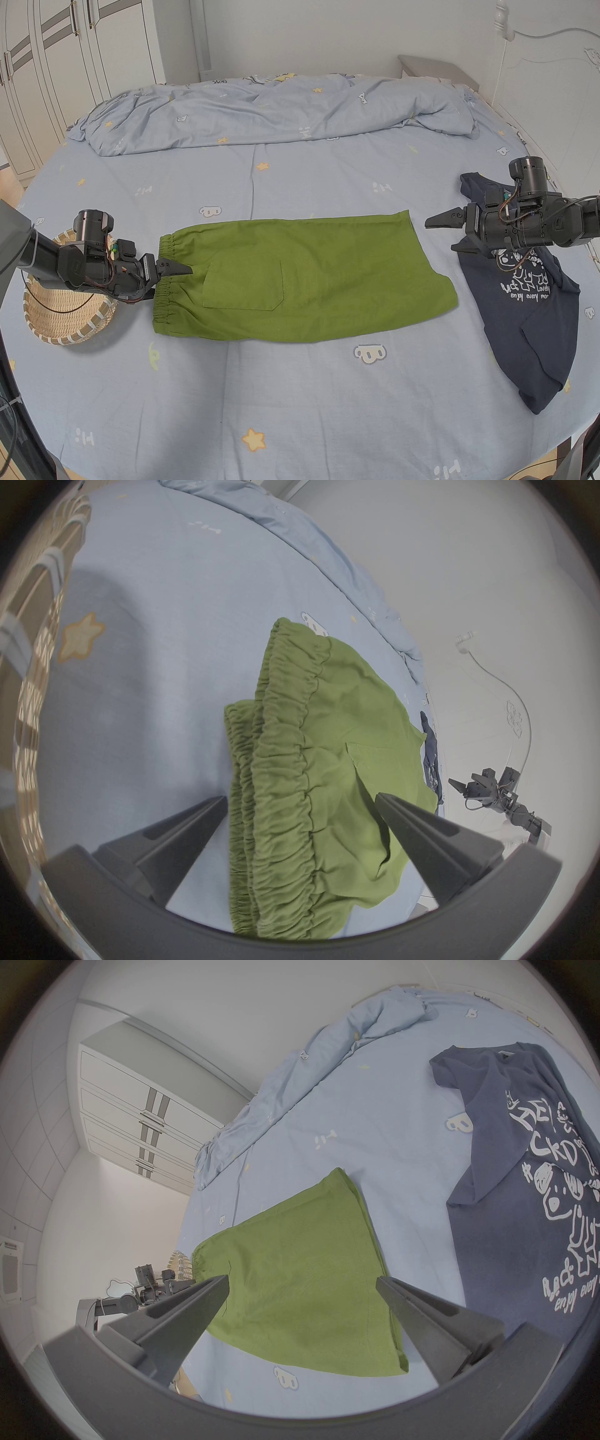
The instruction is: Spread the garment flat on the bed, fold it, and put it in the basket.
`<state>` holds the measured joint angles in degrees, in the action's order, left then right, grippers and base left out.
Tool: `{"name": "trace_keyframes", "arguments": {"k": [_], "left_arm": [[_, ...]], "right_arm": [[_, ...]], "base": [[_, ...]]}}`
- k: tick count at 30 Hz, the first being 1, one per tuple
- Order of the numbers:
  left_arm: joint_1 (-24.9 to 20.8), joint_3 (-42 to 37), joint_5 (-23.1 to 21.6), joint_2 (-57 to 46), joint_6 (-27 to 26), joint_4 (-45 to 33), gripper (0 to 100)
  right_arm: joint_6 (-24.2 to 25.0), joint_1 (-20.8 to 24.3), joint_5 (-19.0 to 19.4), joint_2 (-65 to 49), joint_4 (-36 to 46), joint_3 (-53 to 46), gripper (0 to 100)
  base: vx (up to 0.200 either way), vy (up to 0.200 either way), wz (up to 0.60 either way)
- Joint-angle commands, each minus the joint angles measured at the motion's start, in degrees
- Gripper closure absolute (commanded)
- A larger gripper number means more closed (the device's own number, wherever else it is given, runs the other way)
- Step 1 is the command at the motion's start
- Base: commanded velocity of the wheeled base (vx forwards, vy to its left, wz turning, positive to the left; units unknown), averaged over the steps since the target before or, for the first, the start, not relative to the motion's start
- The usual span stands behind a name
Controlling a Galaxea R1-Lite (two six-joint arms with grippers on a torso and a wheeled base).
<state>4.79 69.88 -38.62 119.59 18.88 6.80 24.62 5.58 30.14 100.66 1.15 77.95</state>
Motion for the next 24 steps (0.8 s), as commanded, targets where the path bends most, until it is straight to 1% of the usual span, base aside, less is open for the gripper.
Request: {"name": "trace_keyframes", "arguments": {"k": [1, 5, 10, 11, 19, 24], "left_arm": [[0.7, 1.8, -1.6, 2.6, 1.4, 0.0, 0], [0.5, 2.7, -2.6, 3.0, 2.9, 0.0, 0], [0.4, 4.0, -3.0, 4.1, 3.1, 0.0, 0], [0.4, 4.2, -3.0, 4.2, 3.1, 0.0, 100], [0.3, 4.0, -3.3, 3.5, 3.0, -0.1, 100], [0.4, 3.7, -3.3, 2.1, 3.0, -0.1, 100]], "right_arm": [[0.0, 0.0, 0.0, 0.0, 0.1, 0.0, 0], [0.1, 0.0, 0.0, 0.0, 0.1, -0.1, 0], [0.1, 0.0, 0.0, 0.0, 0.1, -0.1, 0], [0.0, 0.0, 0.0, 0.0, 0.0, -0.1, 0], [-0.1, -0.3, -0.1, 0.2, 0.0, -0.1, 0], [-1.4, -0.2, 0.0, 0.5, 0.3, -1.5, 0]], "base": [[0.000, 0.000, 0.00], [0.000, 0.000, 0.00], [0.000, 0.000, 0.00], [0.000, 0.000, 0.00], [0.000, 0.000, 0.00], [0.000, 0.000, 0.00]]}}
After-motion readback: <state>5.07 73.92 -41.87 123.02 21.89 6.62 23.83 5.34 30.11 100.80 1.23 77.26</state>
